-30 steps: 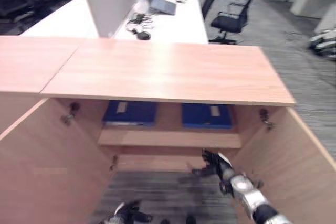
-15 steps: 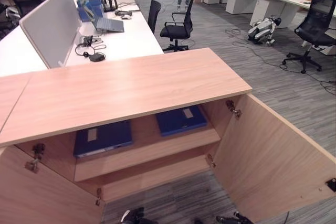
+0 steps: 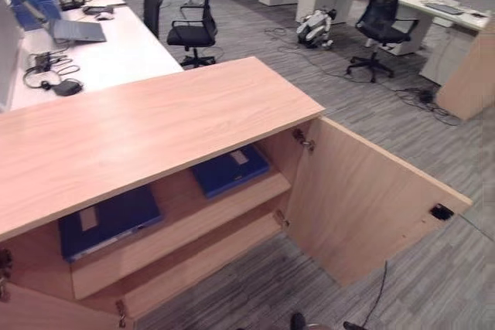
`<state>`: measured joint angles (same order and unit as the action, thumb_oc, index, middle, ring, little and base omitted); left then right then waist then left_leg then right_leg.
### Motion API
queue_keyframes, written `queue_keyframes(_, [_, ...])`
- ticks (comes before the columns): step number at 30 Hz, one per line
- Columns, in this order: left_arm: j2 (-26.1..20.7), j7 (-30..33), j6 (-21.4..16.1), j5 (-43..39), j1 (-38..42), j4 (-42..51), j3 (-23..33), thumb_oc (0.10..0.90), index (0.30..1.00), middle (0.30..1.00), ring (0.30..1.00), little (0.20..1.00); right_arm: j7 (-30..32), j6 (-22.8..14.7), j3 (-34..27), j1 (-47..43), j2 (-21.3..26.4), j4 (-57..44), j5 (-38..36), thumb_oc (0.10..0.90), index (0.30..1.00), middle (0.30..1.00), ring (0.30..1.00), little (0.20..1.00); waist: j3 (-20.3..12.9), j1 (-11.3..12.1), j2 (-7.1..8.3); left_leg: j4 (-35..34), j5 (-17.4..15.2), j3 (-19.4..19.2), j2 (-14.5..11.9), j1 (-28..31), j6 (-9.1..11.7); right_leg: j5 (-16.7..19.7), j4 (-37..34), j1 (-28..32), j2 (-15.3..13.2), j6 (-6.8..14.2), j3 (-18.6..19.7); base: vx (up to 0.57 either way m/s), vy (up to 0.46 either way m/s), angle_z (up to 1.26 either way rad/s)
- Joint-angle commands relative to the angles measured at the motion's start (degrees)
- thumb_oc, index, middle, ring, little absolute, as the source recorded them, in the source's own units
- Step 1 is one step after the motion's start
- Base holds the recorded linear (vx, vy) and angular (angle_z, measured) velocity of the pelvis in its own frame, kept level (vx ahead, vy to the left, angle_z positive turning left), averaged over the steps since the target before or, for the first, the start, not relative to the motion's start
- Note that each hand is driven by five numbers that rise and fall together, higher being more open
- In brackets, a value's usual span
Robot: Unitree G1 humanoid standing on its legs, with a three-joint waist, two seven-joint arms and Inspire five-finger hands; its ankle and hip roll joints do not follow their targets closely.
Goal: Put the empty folder in the office cabinet
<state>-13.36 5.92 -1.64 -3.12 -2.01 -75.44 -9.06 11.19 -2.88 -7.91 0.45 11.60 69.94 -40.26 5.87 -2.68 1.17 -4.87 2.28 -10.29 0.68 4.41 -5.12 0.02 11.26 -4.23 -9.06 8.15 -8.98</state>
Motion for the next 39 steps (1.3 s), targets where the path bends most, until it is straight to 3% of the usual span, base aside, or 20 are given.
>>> queue_keyframes(1, [-0.15,-0.86,-1.28,0.08,1.08,0.66,0.06,0.8,0.9,0.9,0.9,0.9,3.21,-5.89,-0.63,-3.24,5.54,-6.7,-0.33,0.8,0.9,0.9,0.9,0.9,-1.23,1.15,2.09,-0.13,-7.38,2.3,3.81,1.27,1.61,2.38,-6.54,1.43,-0.19,0.98,0.01,0.06,-0.087,-0.68])
queue_keyframes(4, [-0.21,-2.05,-1.01,-1.72,0.47,2.54,1.17,0.8,0.9,0.9,0.9,0.9,5.9,-6.57,-0.22,-4.23,9.81,-18.92,5.12,0.8,0.9,0.9,0.9,0.9,-2.57,0.73,2.01,-0.13,-8.22,-0.34,3.04,2.64,1.6,3.98,-10.91,2.47,1.52,0.94,1.07,0.09,-0.098,-0.6])
queue_keyframes(10, [0.2,-3.79,-0.54,-3.28,0.04,4.46,1.22,0.8,0.9,0.9,0.9,0.9,5.11,-5.54,2.91,-8.3,18.1,-32.56,13.74,0.8,0.9,0.9,0.9,0.9,-3.69,0.78,1.44,-0.13,-8.49,-0.18,1.66,4.25,2.59,2.76,-14.02,6.37,3.86,-0.25,2.36,0.09,-0.113,-0.23])
queue_keyframes(16, [-0.24,-3.95,-0.35,-3.81,-0.12,3.67,1.82,0.8,0.9,0.9,0.9,0.9,4.12,-5.62,6.05,-13.57,22.29,-35.08,15.8,0.8,0.9,0.9,0.9,0.9,-4.04,1.5,1.5,-0.13,-8.26,0.44,0.98,4.55,3.31,2.0,-15.24,8.16,4.71,-0.94,2.12,0.04,-0.062,0.0])
queue_keyframes(26, [-0.63,-4.72,-0.08,-5.24,-1.34,1.91,3.25,0.8,0.9,0.9,0.9,0.9,-6.77,-5.84,20.31,-23.39,28.71,-43.8,12.86,0.8,0.9,0.9,0.9,0.9,-4.17,3.01,2.28,-0.13,-7.32,1.47,-0.02,4.06,4.64,1.27,-16.26,9.09,5.72,-1.84,1.74,0.01,-0.042,0.05])
queue_keyframes(29, [-0.26,-6.36,0.0,-5.59,-1.4,2.59,3.44,0.8,0.9,0.9,0.9,0.9,-15.73,-6.14,29.45,-25.51,30.71,-54.07,7.17,0.8,0.9,0.9,0.9,0.9,-4.26,3.34,2.39,-0.13,-7.03,1.52,-0.14,3.74,5.03,0.79,-16.26,9.22,6.0,-2.02,1.58,0.0,-0.008,-0.04])
queue_keyframes(36, [0.06,-7.1,-0.14,-4.47,-0.68,2.57,3.4,0.8,0.9,0.9,0.9,0.9,-23.61,-5.81,38.81,-27.76,29.95,-66.74,0.54,0.8,0.9,0.9,0.9,0.9,-4.66,3.49,2.56,-0.13,-6.97,1.64,-0.22,3.57,5.17,0.72,-16.26,9.21,6.05,-2.11,1.48,0.0,0.003,-0.12])
queue_keyframes(39, [0.21,-6.76,-0.21,-4.03,0.0,2.05,3.44,0.8,0.9,0.9,0.9,0.9,-25.89,-5.27,42.2,-28.29,26.29,-70.51,-3.04,0.8,0.9,0.9,0.9,0.9,-4.84,3.73,2.55,-0.13,-6.91,1.7,-0.23,3.46,5.09,0.94,-16.26,9.07,5.9,-2.21,1.48,0.0,0.017,-0.13])
